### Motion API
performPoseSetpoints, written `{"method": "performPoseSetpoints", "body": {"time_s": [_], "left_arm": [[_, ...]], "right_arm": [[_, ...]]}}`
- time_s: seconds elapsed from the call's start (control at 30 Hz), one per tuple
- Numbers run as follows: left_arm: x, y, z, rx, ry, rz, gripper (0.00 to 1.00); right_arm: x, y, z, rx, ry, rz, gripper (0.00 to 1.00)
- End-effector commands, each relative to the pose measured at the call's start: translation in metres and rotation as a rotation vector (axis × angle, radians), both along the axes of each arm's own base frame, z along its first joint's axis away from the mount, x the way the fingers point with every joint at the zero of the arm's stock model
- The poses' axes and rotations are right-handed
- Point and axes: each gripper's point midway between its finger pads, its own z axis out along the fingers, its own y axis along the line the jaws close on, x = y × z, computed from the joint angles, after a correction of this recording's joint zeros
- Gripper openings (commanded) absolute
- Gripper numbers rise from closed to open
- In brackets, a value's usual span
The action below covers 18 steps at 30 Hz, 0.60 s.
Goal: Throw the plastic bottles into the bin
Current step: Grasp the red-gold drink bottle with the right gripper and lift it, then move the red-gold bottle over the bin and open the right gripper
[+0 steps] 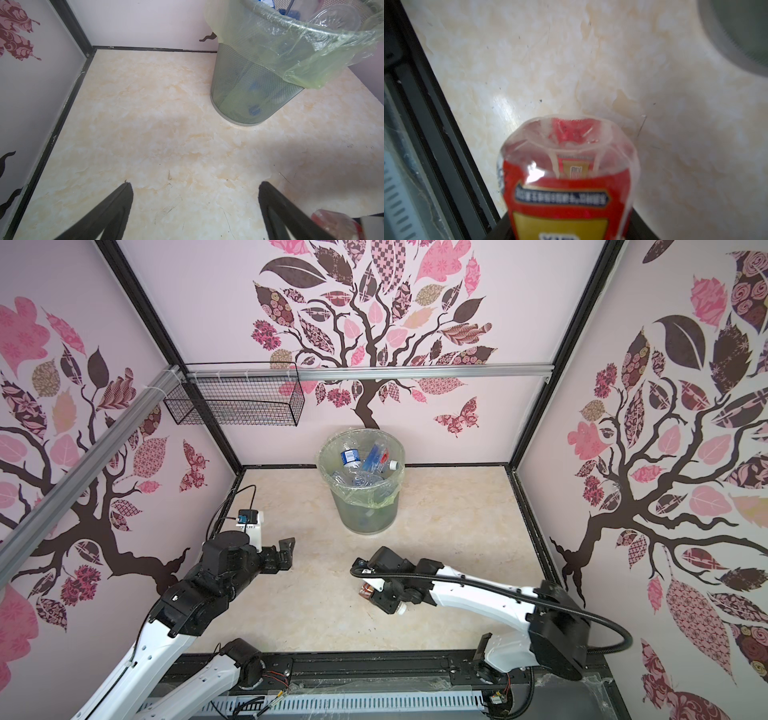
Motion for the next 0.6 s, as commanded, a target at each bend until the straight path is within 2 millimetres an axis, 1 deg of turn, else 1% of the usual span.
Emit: {"method": "performPoseSetpoints", "body": {"time_s": [0.0,0.03,0.1,0.2,0.27,0.33,0.43,0.47,0.53,0.57], "left_arm": [[0.001,-0.002,-0.006,-0.015,0.004,-0.005,0.98],[0.001,-0.002,-0.006,-0.018,0.004,-0.005,0.98],[0.001,-0.003,-0.006,-0.02,0.004,-0.006,0.98],[0.002,-0.003,-0.005,-0.024,-0.002,-0.008,0.98],[0.002,-0.004,-0.004,-0.028,-0.004,-0.009,0.98],[0.003,-0.005,-0.002,-0.034,-0.009,-0.013,0.98],[0.003,-0.006,-0.001,-0.037,-0.01,-0.018,0.98],[0.003,-0.006,-0.002,-0.038,-0.011,-0.017,0.98],[0.002,-0.006,0.0,-0.045,-0.015,-0.019,0.98],[0.002,-0.007,0.001,-0.049,-0.019,-0.02,0.98]], "right_arm": [[0.02,-0.002,0.067,0.161,-0.14,-0.075,0.46],[0.024,-0.005,0.083,0.201,-0.181,-0.093,0.45],[0.035,-0.014,0.123,0.298,-0.306,-0.152,0.43],[0.046,-0.027,0.18,0.426,-0.436,-0.234,0.43],[0.051,-0.033,0.208,0.487,-0.495,-0.268,0.44],[0.057,-0.035,0.227,0.532,-0.525,-0.285,0.44],[0.076,-0.028,0.254,0.575,-0.543,-0.284,0.44],[0.086,-0.024,0.264,0.576,-0.562,-0.282,0.43],[0.112,-0.012,0.288,0.605,-0.572,-0.262,0.43],[0.13,-0.003,0.3,0.629,-0.562,-0.251,0.43]]}}
